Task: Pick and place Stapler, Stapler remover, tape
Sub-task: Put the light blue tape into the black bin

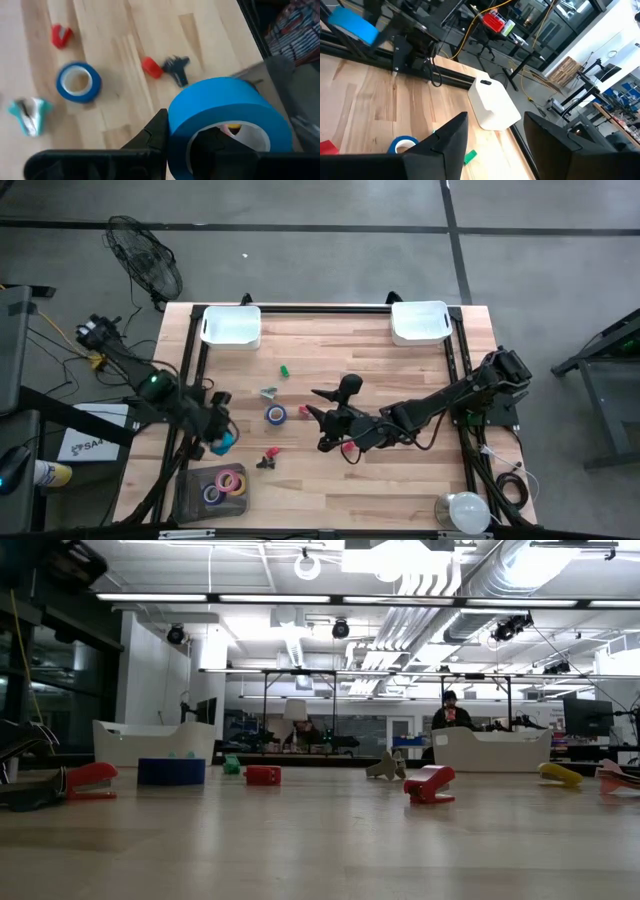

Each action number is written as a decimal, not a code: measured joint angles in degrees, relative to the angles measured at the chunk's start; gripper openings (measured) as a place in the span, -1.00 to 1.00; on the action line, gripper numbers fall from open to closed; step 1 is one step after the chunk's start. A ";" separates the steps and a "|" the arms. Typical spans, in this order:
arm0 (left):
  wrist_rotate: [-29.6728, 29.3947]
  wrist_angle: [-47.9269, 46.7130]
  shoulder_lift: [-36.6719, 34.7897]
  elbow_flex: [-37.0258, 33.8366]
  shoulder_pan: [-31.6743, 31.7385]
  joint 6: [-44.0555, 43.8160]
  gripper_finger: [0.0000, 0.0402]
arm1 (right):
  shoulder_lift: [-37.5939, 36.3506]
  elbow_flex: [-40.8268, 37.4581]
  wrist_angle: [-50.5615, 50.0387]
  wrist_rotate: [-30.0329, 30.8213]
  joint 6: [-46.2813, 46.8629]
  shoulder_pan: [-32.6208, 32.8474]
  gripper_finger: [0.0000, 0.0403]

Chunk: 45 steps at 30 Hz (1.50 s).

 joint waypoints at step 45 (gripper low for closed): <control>7.34 -2.59 40.45 8.74 -31.56 -57.16 -0.78 | 0.04 0.00 -3.86 -5.62 3.95 -0.31 -0.10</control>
